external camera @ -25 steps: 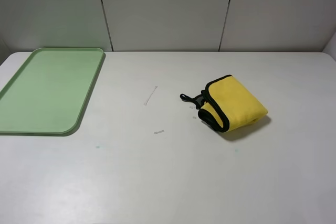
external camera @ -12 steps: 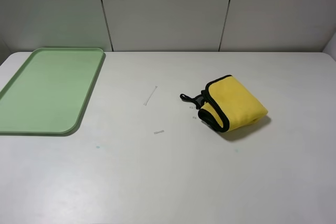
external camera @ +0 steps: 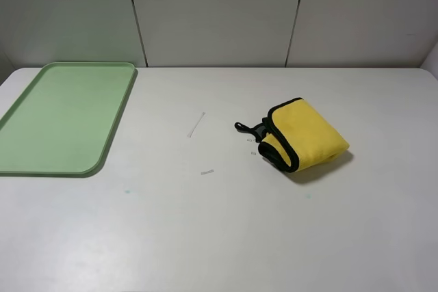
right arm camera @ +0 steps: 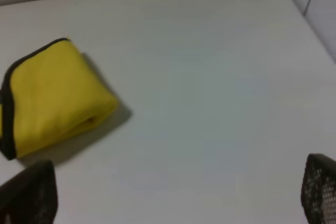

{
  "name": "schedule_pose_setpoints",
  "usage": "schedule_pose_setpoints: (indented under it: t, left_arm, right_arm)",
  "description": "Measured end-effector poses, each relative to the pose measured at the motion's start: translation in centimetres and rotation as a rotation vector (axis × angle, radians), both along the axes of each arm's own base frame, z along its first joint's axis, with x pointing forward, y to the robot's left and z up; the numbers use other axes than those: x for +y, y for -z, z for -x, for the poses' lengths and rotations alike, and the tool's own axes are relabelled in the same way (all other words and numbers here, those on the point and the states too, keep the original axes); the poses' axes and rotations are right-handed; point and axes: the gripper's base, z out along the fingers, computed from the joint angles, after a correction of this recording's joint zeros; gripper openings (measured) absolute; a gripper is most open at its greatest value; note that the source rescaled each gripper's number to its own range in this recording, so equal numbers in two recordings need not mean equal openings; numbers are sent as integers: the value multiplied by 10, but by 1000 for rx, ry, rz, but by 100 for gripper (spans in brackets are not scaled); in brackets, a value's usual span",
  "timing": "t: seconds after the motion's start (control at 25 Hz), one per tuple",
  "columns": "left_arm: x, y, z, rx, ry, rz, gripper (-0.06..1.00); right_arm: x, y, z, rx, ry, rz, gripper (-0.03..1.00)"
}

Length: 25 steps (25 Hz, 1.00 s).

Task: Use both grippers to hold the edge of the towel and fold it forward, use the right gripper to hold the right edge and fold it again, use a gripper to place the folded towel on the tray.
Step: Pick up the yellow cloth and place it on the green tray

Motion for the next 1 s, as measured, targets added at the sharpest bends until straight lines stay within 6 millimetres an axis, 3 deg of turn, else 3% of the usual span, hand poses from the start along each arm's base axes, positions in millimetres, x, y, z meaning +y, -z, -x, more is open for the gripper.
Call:
schedule_pose_setpoints:
  t: [1.0]
  left_arm:
    - [0,0,0,-3,0,0,98]
  right_arm:
    - [-1,1,-2,-12,3,8,100]
